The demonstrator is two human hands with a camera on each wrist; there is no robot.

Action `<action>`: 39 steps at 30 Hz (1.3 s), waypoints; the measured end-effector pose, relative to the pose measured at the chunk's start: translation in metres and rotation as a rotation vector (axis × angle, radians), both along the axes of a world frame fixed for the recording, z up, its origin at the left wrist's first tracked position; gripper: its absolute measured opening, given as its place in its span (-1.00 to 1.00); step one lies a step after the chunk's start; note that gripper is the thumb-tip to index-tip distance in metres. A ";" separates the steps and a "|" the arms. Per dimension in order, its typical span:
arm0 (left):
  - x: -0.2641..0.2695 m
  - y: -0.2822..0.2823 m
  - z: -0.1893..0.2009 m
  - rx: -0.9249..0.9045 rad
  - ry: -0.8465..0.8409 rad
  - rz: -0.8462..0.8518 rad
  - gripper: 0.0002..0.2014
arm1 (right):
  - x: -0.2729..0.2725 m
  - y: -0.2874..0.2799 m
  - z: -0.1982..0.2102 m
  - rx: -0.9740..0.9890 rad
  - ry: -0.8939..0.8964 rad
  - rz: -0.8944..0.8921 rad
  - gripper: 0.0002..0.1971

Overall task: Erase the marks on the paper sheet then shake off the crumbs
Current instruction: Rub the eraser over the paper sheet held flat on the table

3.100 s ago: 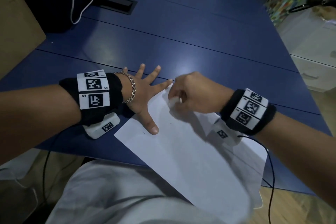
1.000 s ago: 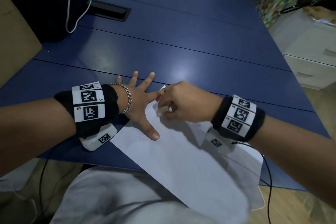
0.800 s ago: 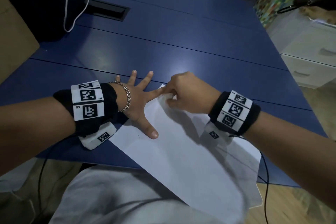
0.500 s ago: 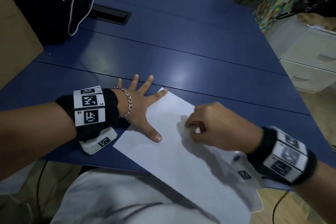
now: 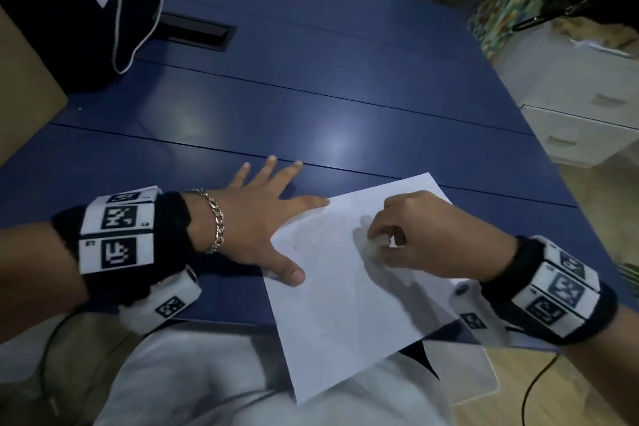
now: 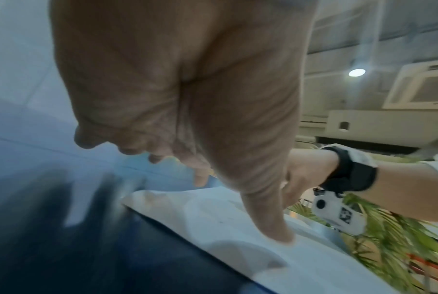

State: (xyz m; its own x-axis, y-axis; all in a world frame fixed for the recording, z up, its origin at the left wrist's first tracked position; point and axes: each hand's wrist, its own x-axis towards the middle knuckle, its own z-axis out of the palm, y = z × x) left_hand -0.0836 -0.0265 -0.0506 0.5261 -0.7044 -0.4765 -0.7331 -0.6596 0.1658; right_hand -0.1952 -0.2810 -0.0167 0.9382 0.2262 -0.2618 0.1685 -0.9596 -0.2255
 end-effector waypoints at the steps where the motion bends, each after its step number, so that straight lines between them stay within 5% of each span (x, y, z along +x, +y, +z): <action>1: 0.006 -0.002 -0.003 0.027 0.004 -0.023 0.19 | 0.006 0.003 0.003 0.011 -0.009 0.012 -0.93; 6: 0.015 -0.006 -0.010 0.095 0.043 -0.016 0.23 | 0.041 0.025 -0.003 0.095 -0.055 0.066 -0.82; 11: 0.017 -0.007 -0.010 0.128 0.056 0.031 0.32 | 0.055 0.031 -0.016 0.145 -0.104 0.032 -0.91; 16: 0.017 -0.009 -0.010 0.144 0.062 0.039 0.33 | 0.027 0.044 -0.016 0.094 -0.031 0.236 -0.89; 22: 0.017 -0.010 -0.010 0.159 0.043 0.035 0.34 | 0.044 0.033 -0.024 0.046 -0.174 0.054 -0.92; 27: 0.017 -0.010 -0.010 0.149 0.045 0.029 0.33 | 0.023 0.053 -0.016 0.053 -0.021 0.226 -0.82; 31: 0.015 -0.011 -0.008 0.171 0.032 0.033 0.34 | 0.049 0.036 -0.022 0.043 -0.171 -0.009 -0.85; 36: 0.015 -0.011 -0.010 0.167 0.042 0.040 0.35 | 0.027 0.068 -0.025 0.028 -0.101 0.024 -0.78; 39: 0.015 -0.011 -0.009 0.171 0.043 0.042 0.34 | 0.045 0.050 -0.025 0.014 -0.152 -0.105 -0.77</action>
